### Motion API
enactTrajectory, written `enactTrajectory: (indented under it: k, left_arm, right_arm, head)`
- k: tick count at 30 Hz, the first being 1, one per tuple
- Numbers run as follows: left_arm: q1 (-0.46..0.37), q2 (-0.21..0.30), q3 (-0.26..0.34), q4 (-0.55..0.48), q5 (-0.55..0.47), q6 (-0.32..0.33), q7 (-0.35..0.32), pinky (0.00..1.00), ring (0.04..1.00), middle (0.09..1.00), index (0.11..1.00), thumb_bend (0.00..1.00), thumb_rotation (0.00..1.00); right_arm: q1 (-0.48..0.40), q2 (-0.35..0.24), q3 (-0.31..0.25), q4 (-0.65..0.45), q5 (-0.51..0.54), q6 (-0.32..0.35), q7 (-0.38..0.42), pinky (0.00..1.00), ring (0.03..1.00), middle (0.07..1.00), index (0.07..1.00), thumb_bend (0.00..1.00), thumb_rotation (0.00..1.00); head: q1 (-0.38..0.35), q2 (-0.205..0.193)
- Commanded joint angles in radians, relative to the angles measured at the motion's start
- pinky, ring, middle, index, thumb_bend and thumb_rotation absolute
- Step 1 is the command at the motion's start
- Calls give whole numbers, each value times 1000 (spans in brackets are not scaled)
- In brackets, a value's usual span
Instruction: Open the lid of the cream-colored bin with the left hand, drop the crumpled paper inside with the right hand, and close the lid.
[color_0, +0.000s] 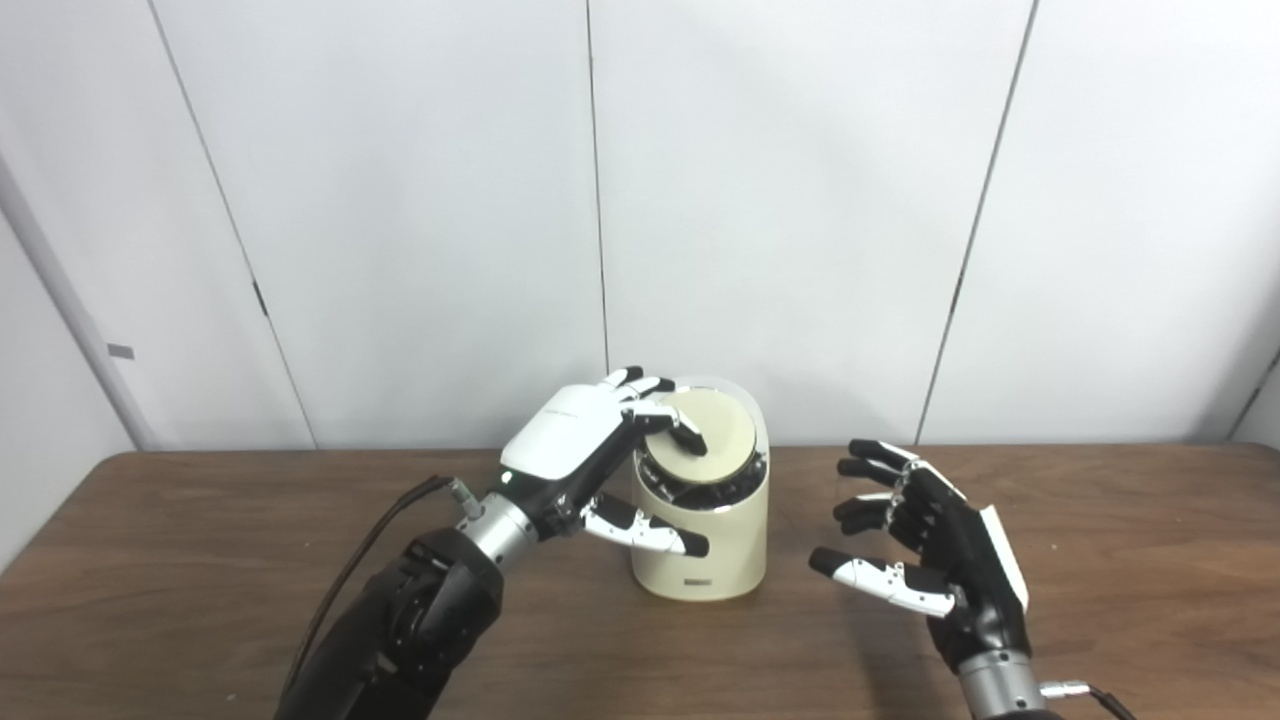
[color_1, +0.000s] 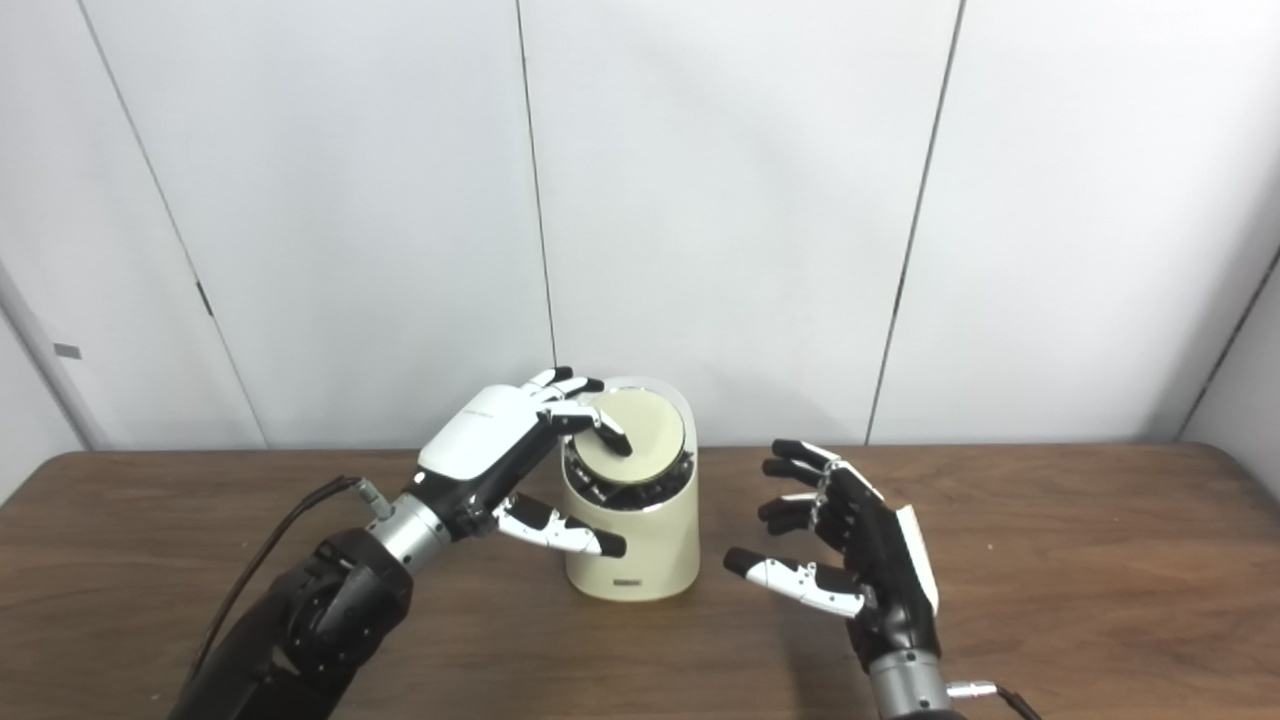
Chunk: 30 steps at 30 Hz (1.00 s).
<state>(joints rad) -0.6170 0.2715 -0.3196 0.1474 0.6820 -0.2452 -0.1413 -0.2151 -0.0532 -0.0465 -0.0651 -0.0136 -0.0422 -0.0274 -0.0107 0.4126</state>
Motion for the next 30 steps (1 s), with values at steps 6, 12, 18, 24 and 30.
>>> enactTrajectory:
  k: [6, 12, 18, 24, 30]
  left_arm:
    - [-37, 30, -26, -13, 94, -44, 46, 1000, 910, 702, 687, 912, 409]
    - [-45, 50, -63, -14, 216, -6, 35, 998, 938, 732, 723, 910, 393]
    - [-53, 63, -94, -18, 292, 35, -11, 1000, 964, 751, 750, 908, 437]
    - [-58, 64, -108, -23, 293, 81, -96, 1000, 943, 738, 742, 921, 492]
    - [-68, 71, -129, -28, 287, 121, -191, 1000, 925, 738, 735, 927, 550]
  right_arm:
    - [-29, 2, 2, -45, 3, -17, 1, 513, 540, 706, 720, 730, 18]
    - [-27, 2, 2, -49, 1, -17, 1, 514, 542, 700, 717, 732, 31]
    - [-25, -4, 0, -45, 6, -31, 6, 492, 544, 707, 722, 734, 41]
    - [-22, -8, -1, -50, 11, -33, 10, 467, 545, 709, 725, 736, 72]
    - [-21, -5, -2, -54, 9, -25, 5, 471, 545, 707, 723, 730, 62]
  head:
    - [-3, 8]
    - [-3, 13]
    - [-3, 20]
    - [-3, 26]
    - [-3, 26]
